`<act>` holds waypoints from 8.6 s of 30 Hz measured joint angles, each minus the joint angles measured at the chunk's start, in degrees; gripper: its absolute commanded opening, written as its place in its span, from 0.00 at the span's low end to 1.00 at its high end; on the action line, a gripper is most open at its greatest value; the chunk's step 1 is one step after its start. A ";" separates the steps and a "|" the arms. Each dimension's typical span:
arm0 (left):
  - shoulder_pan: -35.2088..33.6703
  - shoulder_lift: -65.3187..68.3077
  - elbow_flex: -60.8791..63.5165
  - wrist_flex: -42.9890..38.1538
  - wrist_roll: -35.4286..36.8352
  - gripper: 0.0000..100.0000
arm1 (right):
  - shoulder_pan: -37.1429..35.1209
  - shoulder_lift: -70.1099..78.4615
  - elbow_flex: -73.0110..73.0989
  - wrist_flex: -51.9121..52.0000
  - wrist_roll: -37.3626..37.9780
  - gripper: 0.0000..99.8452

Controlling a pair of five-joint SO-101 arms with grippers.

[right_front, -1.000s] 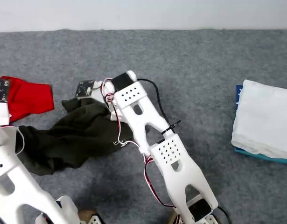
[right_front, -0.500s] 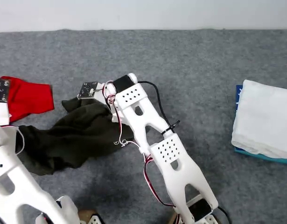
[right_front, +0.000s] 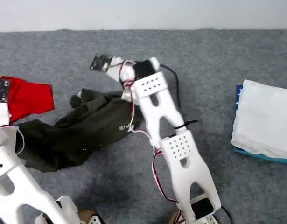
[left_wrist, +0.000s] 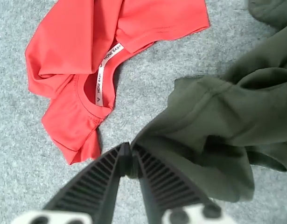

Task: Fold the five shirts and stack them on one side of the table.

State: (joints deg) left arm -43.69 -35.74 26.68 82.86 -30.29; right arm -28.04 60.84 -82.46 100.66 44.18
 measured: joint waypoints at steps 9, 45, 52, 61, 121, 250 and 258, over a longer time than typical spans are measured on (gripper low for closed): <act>0.00 0.00 -2.99 0.00 0.00 0.02 | 0.70 -16.09 28.57 0.00 -0.35 0.01; 0.09 0.00 -1.32 0.00 0.00 0.02 | -1.85 -24.88 51.96 -5.19 -5.54 0.09; 0.09 0.00 -1.32 0.00 0.00 0.02 | -1.67 -24.62 39.91 -2.02 -2.81 0.01; 0.09 0.00 -1.32 0.00 0.00 0.02 | 2.81 -25.49 28.40 -0.09 -2.20 0.01; 21.98 -2.37 -66.20 -29.80 4.48 0.02 | 32.26 -94.42 26.55 -4.48 -1.93 0.01; 31.65 21.10 -18.90 -35.16 -6.07 0.02 | 27.87 -87.74 116.22 -67.87 8.44 0.01; 33.32 21.10 -13.36 -35.08 -5.54 0.02 | 25.85 -87.30 116.22 -66.37 8.44 0.01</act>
State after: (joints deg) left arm -10.37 -14.64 13.32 47.78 -35.82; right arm -2.20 -26.46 33.76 34.29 52.62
